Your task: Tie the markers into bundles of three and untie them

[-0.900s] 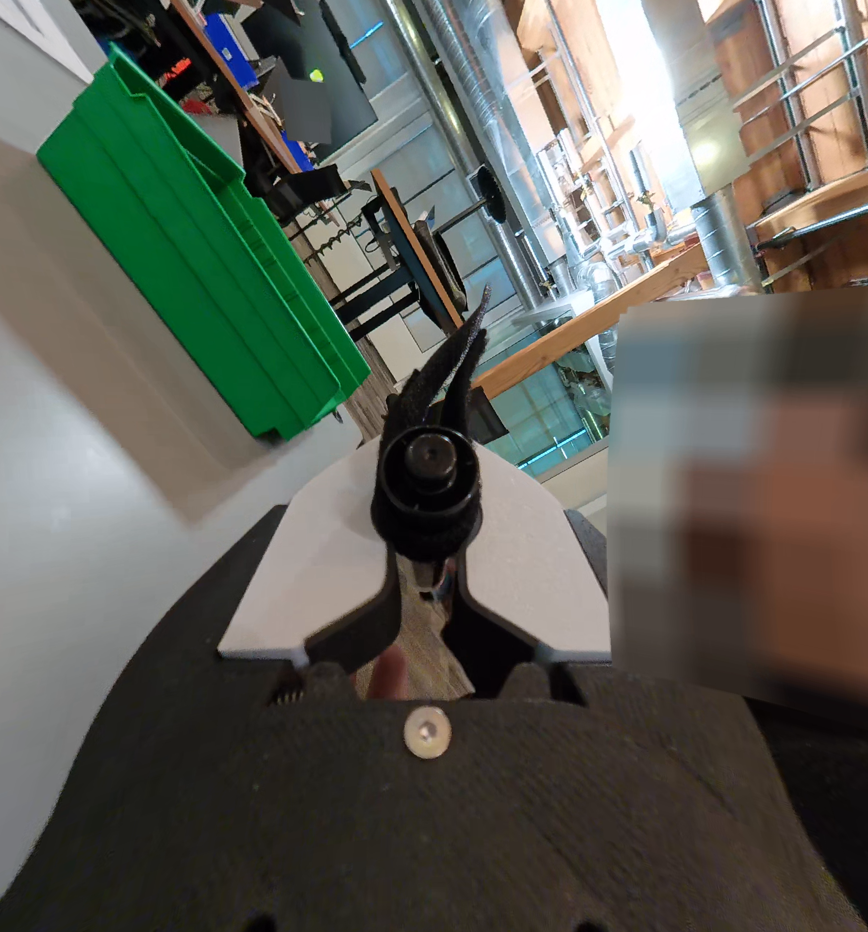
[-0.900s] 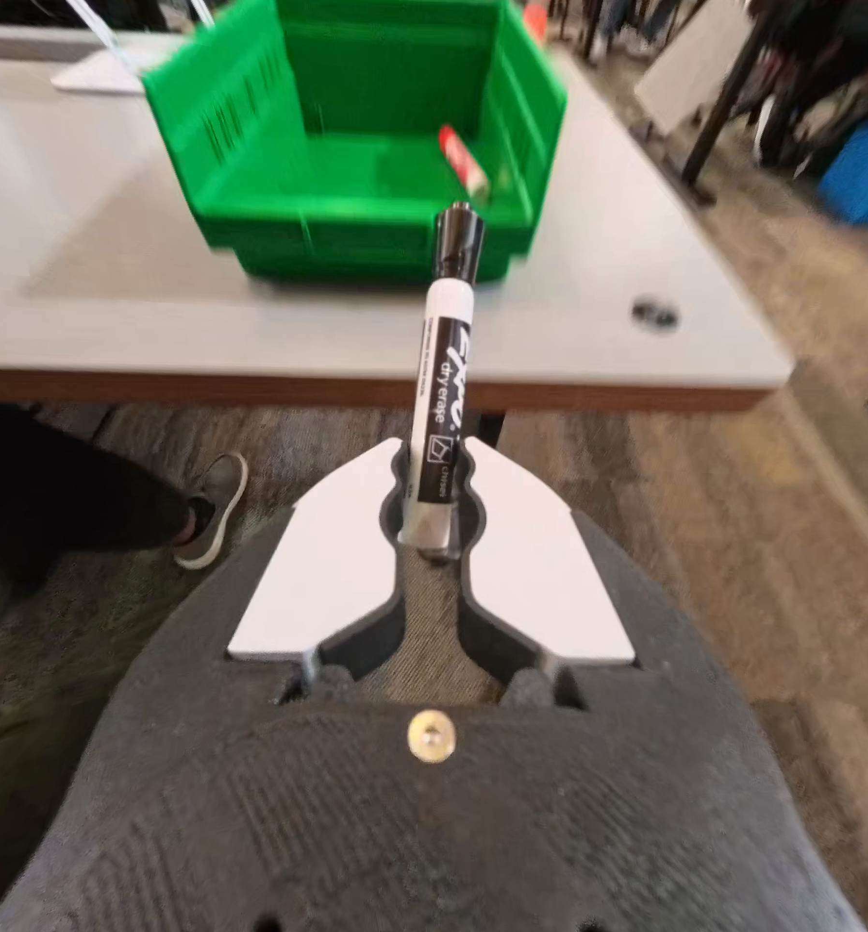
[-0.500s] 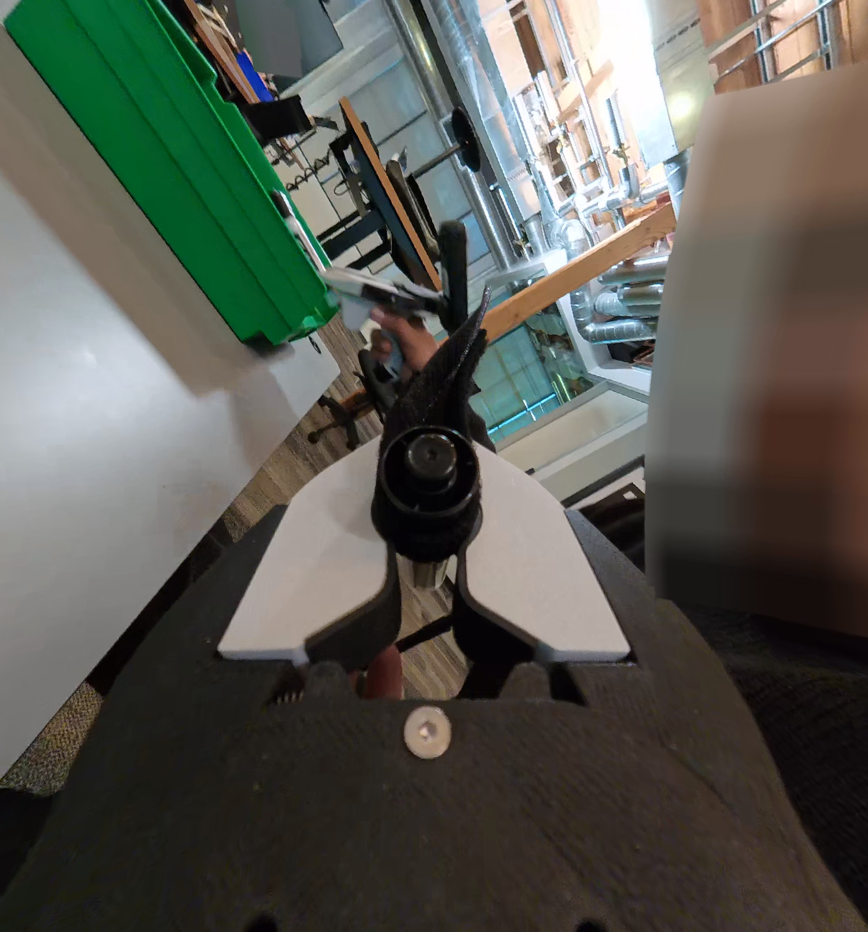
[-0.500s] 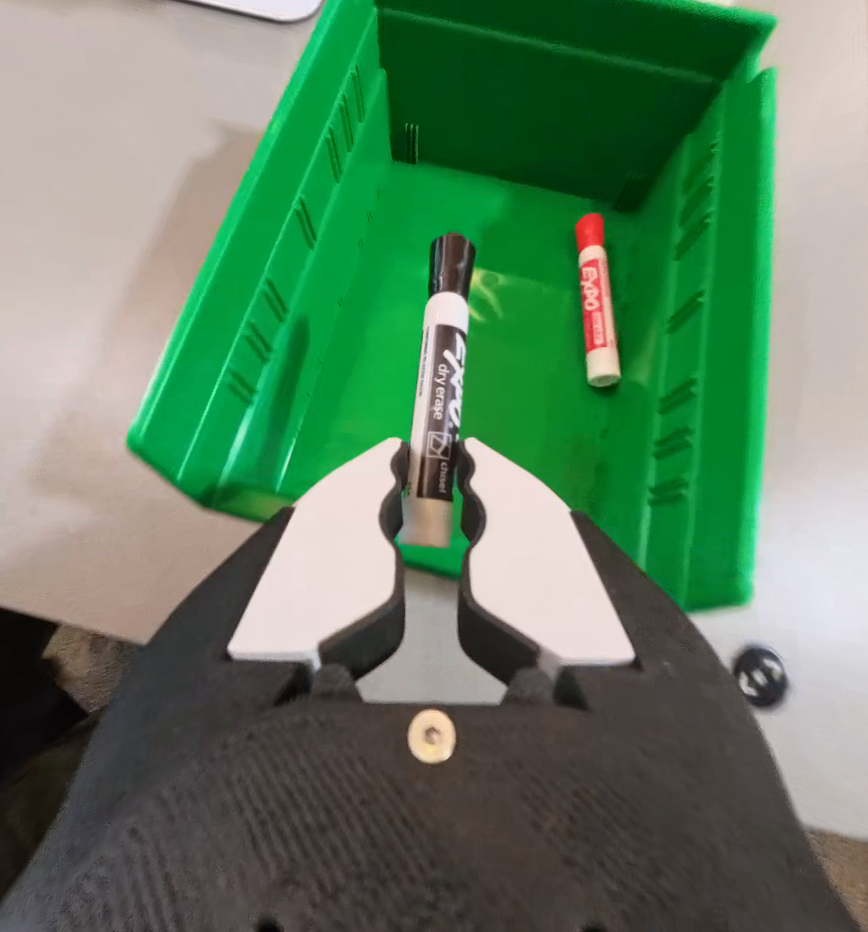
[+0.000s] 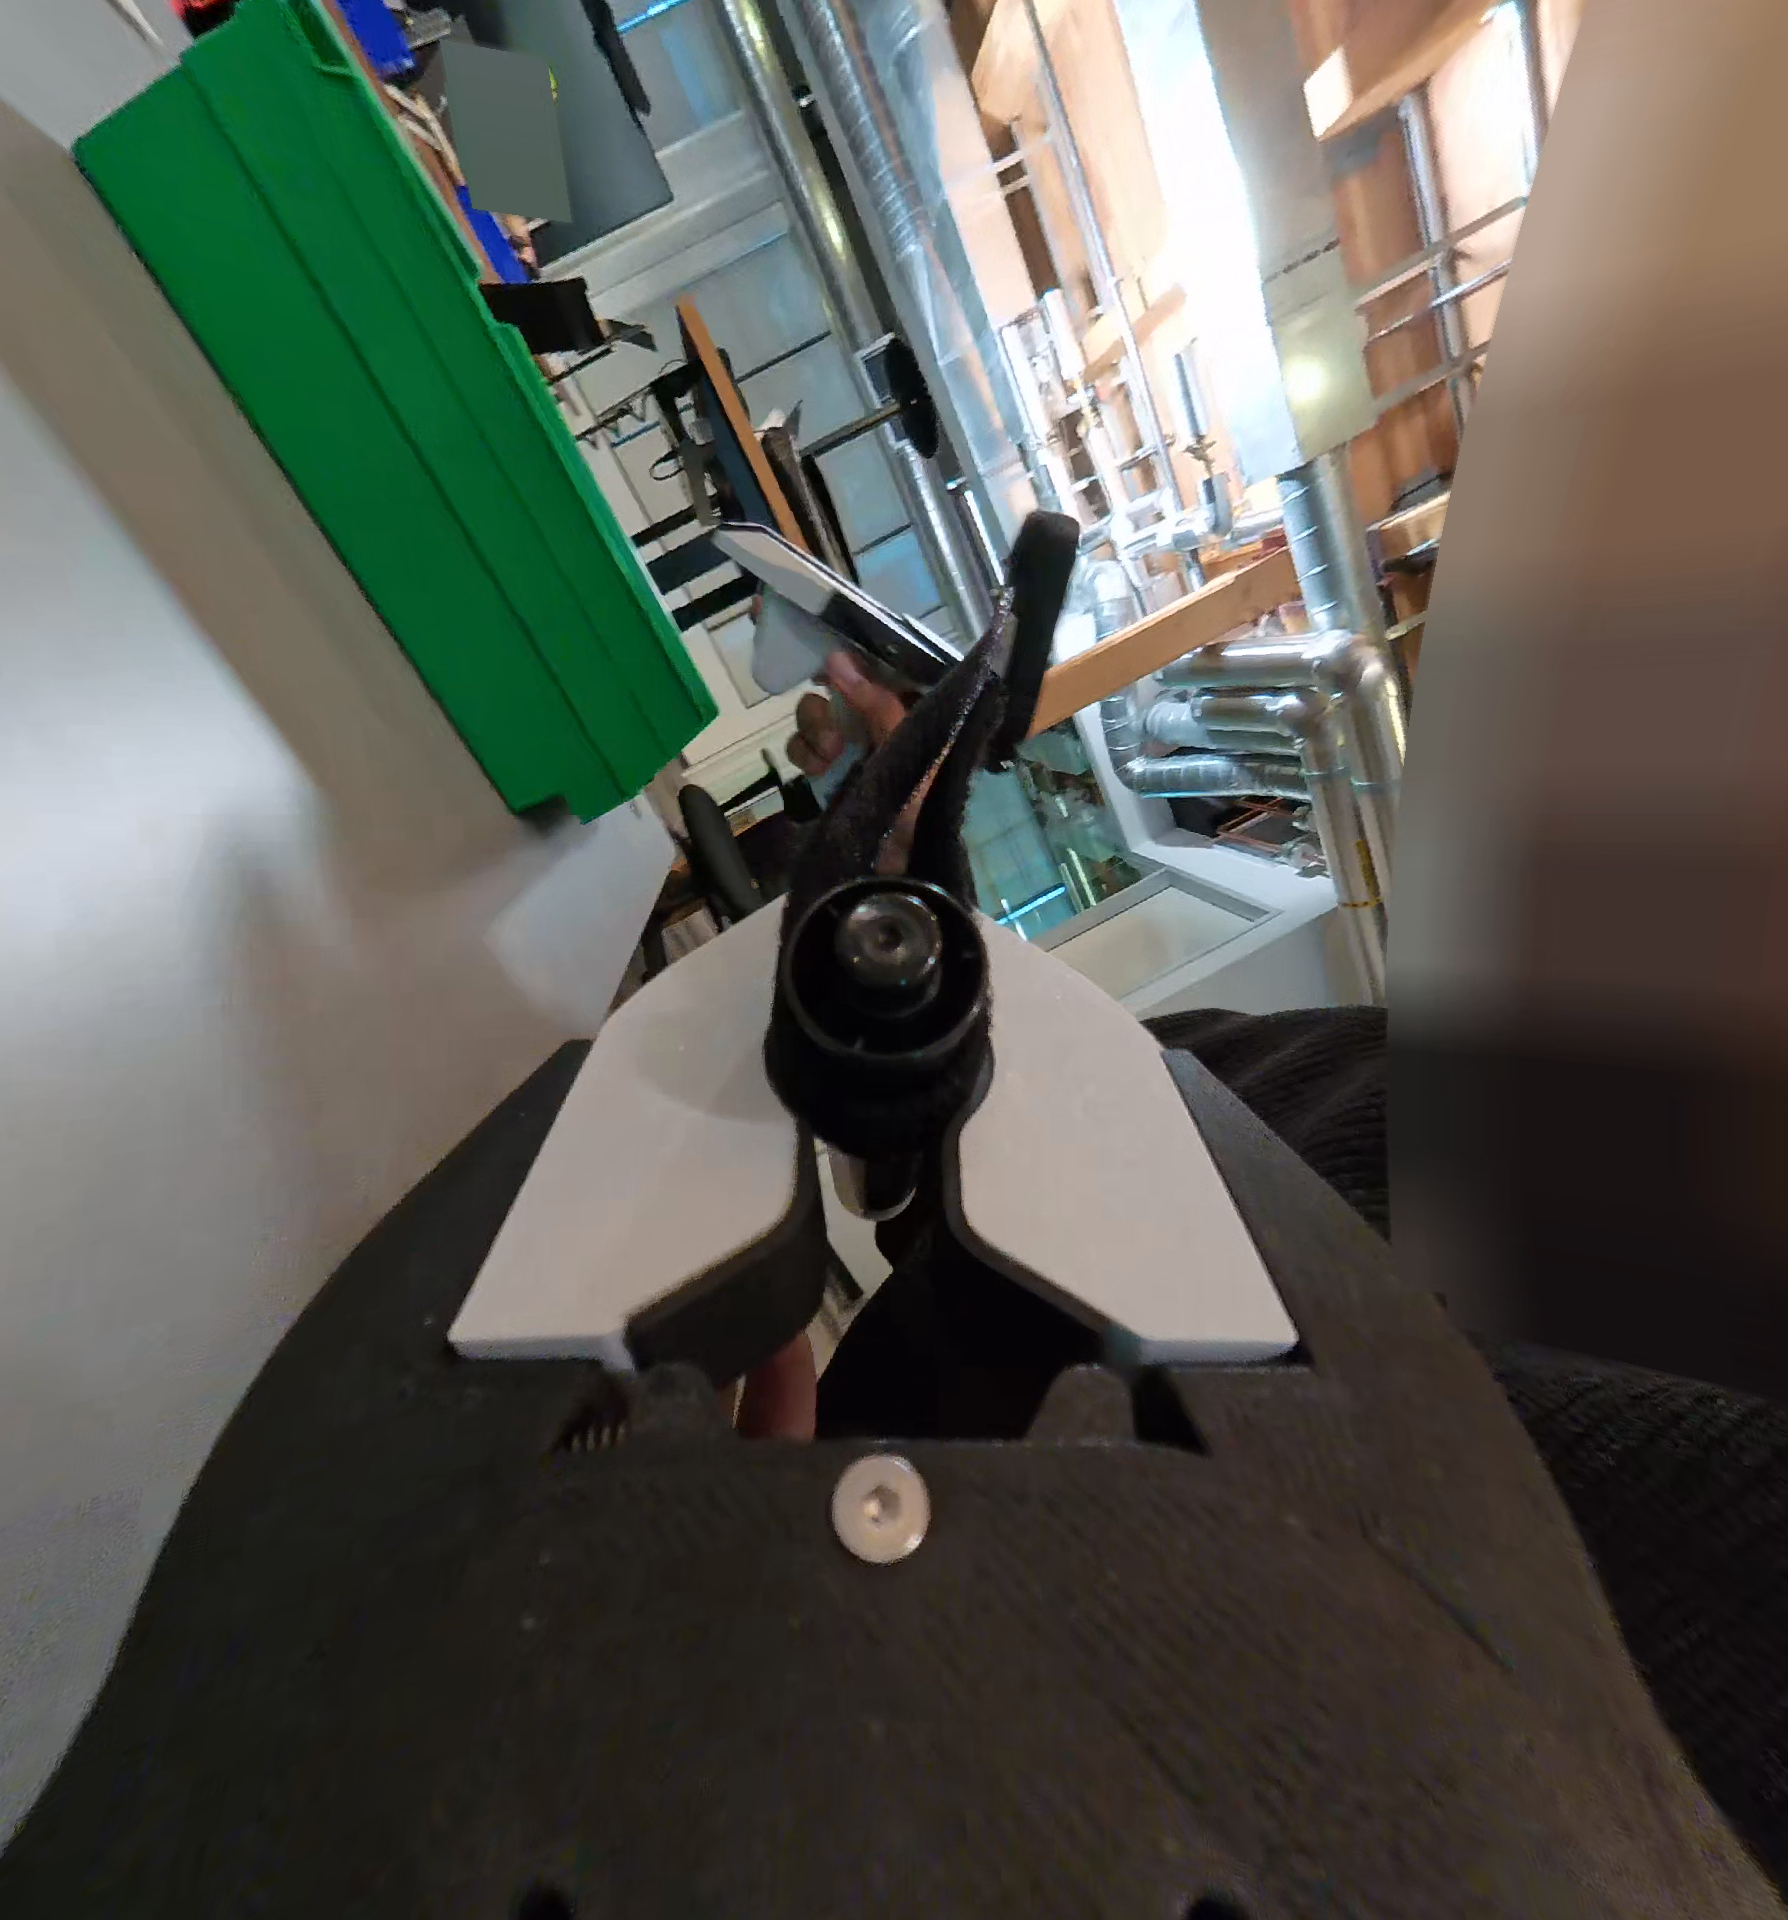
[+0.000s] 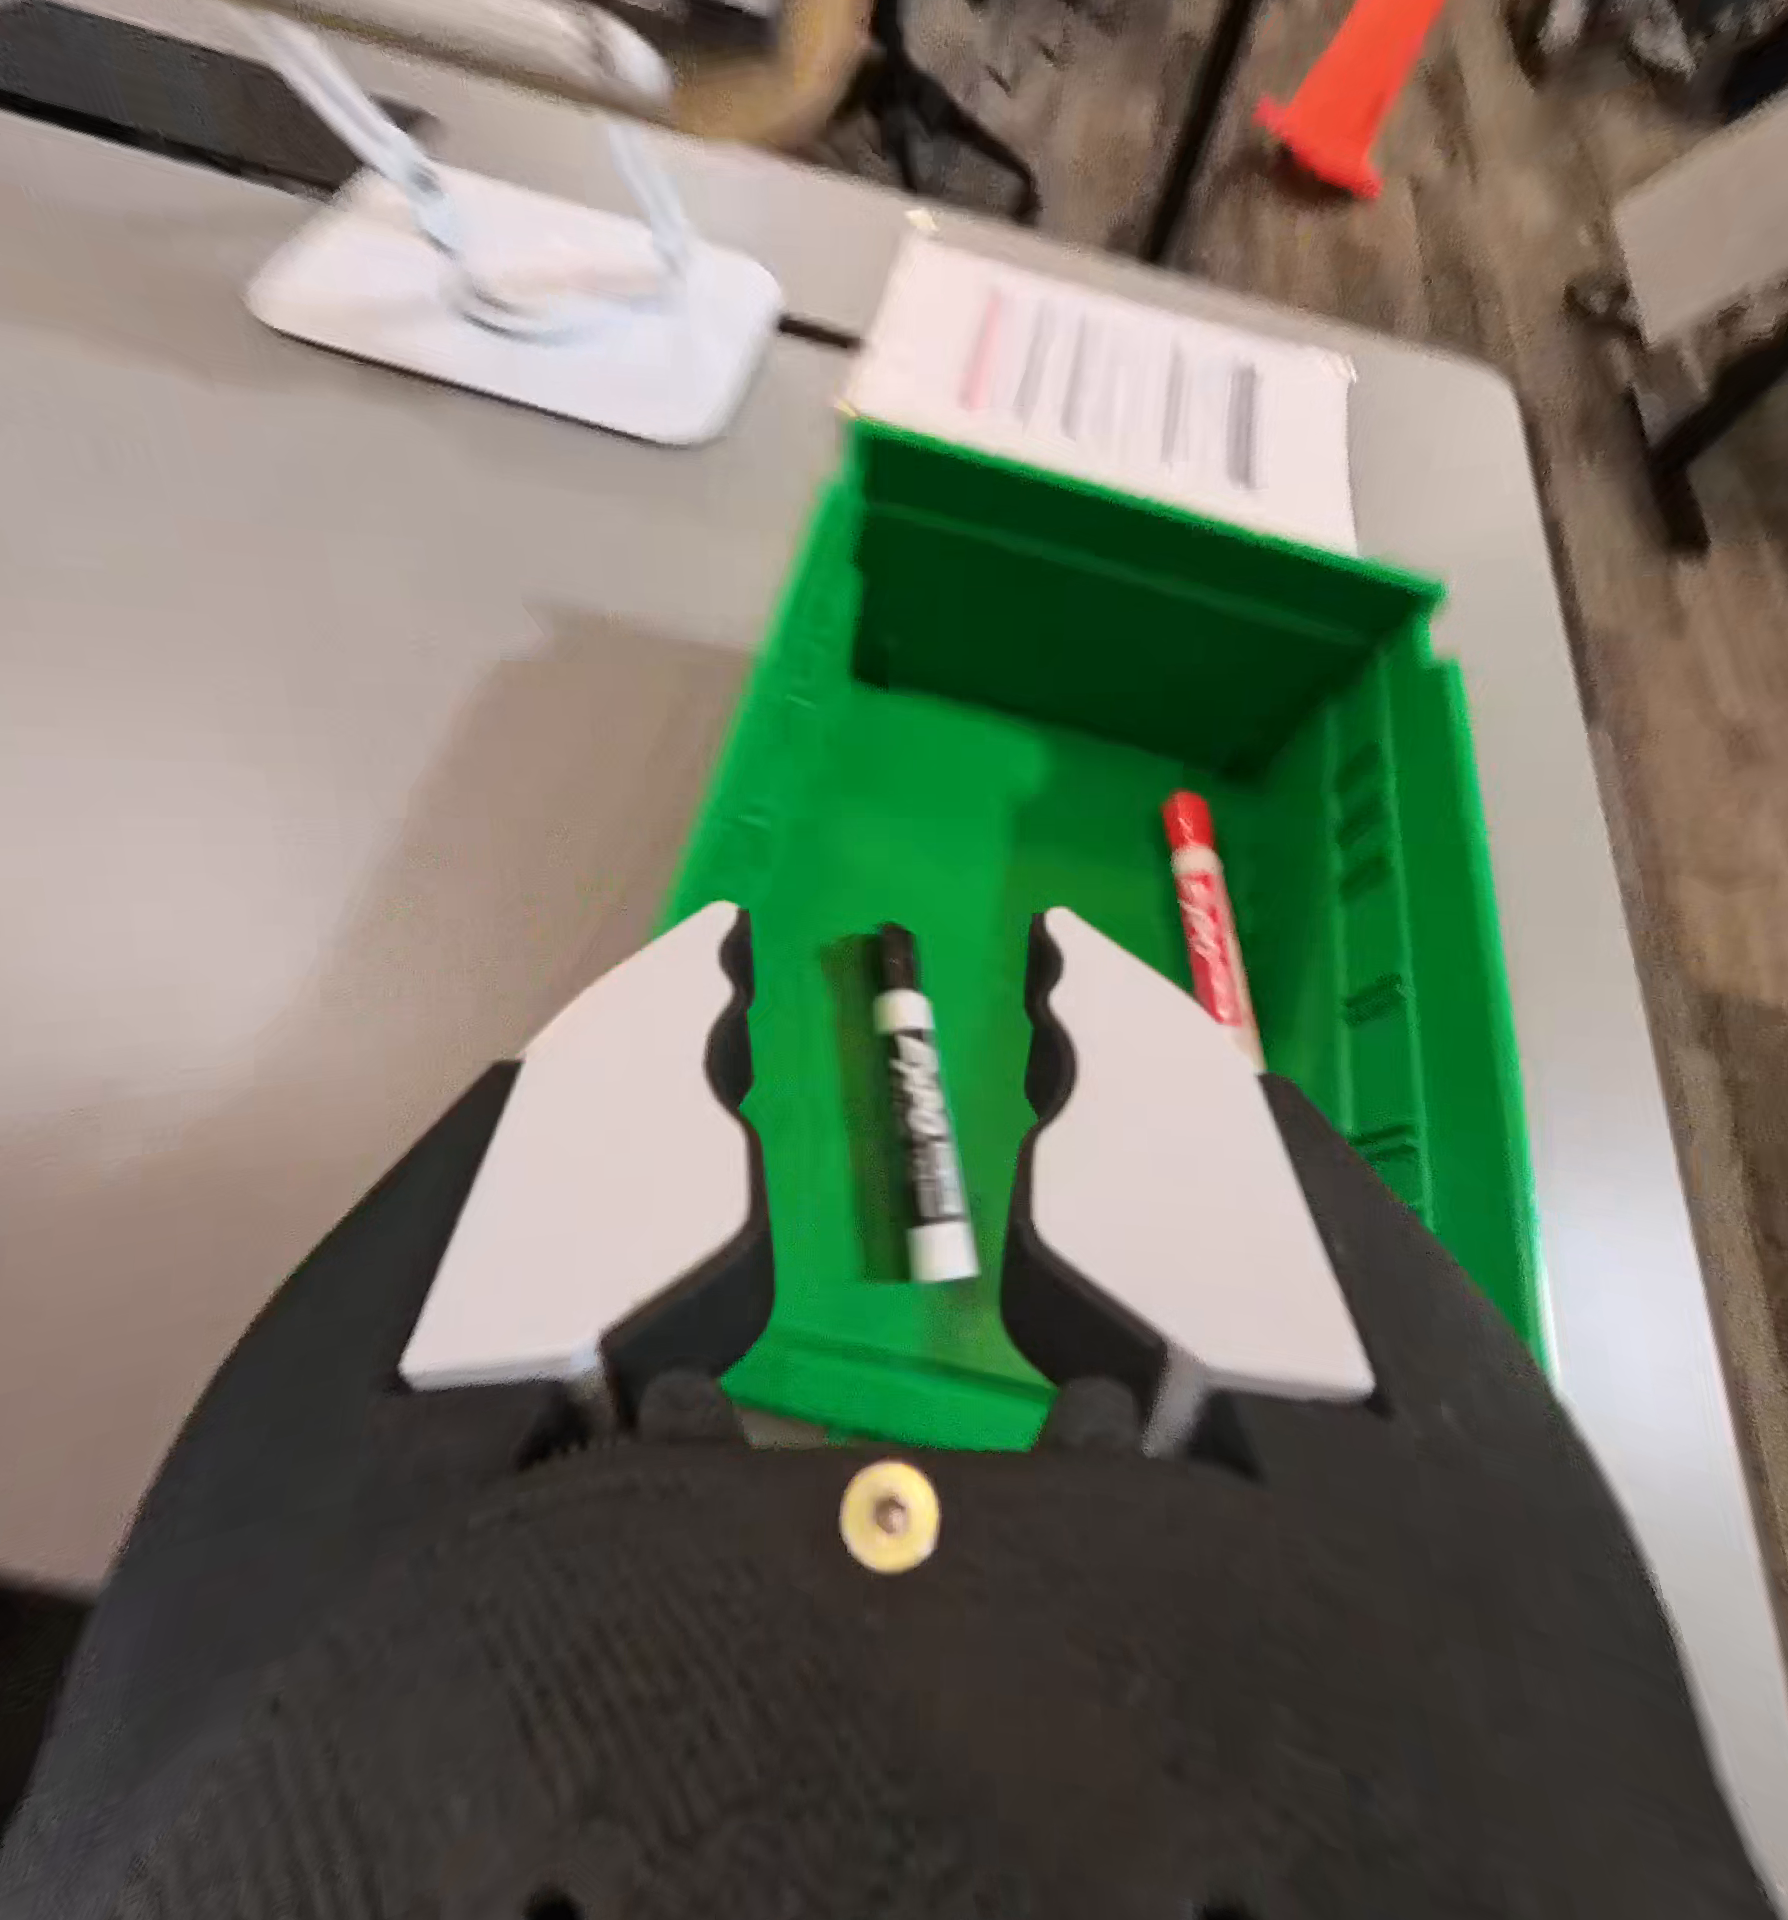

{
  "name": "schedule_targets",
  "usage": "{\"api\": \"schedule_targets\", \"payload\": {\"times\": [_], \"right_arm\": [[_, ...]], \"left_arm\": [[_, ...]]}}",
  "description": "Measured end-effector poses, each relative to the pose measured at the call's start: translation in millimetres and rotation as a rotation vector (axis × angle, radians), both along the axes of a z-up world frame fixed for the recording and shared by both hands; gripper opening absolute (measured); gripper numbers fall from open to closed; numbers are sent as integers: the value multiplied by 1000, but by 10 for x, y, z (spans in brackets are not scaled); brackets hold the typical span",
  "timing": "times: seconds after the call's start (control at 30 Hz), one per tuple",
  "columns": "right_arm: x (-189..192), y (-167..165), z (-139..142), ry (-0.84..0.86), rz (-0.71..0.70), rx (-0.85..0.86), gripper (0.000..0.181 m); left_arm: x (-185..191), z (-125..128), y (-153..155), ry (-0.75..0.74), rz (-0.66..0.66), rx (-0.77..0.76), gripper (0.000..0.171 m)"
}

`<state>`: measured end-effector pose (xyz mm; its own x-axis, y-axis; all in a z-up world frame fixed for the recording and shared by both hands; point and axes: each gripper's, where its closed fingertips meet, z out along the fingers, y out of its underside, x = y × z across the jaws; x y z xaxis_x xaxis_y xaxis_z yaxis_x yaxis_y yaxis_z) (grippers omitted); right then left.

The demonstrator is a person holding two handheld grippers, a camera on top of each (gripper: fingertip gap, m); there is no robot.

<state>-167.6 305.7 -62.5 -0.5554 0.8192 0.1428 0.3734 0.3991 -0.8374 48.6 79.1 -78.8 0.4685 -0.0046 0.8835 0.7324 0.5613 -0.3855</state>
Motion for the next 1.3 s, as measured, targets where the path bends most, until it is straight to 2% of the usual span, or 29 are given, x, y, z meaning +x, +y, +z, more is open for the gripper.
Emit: {"api": "schedule_targets", "payload": {"times": [0.07,0.1,0.2,0.27,0.33,0.4,0.5,0.6,0.7,0.8,0.83,1.03,1.2,1.3], "right_arm": [[474,-429,233,5,134,-70,51],[768,-710,251,-36,223,-142,53],[1714,-1457,0,-260,513,-317,66],[1939,-1637,-192,-261,536,-359,65],[2005,-1683,-286,-201,530,-420,57],[2137,-1748,-344,-219,635,-424,59],[2150,-1753,-313,-200,684,-457,59],[2254,-1781,-352,-297,711,-569,59],[2303,-1821,-477,-344,736,-564,54],[2398,-1847,-611,-380,796,-499,30],[2422,-1861,-628,-378,814,-483,21],[2386,-1925,-638,-395,811,-506,21],[2274,-1836,-572,-415,784,-578,20],[2236,-1801,-546,-433,777,-614,20]], "left_arm": [[-20,94,48,19,-8,11,18],[-38,141,76,28,-8,10,18],[-113,232,189,74,-28,-24,19],[-189,274,228,122,-32,-46,18],[-276,254,253,145,-38,-96,18],[-333,218,296,177,-61,-150,19],[-379,178,377,187,-76,-168,18],[-298,140,499,175,-120,-146,18],[-193,68,646,181,-179,-173,19],[-125,24,703,182,-198,-185,19],[-128,-1,694,177,-187,-196,19],[-171,-25,590,159,-175,-182,20],[-271,-8,445,116,-140,-118,21],[-290,-34,416,116,-145,-130,22]]}}
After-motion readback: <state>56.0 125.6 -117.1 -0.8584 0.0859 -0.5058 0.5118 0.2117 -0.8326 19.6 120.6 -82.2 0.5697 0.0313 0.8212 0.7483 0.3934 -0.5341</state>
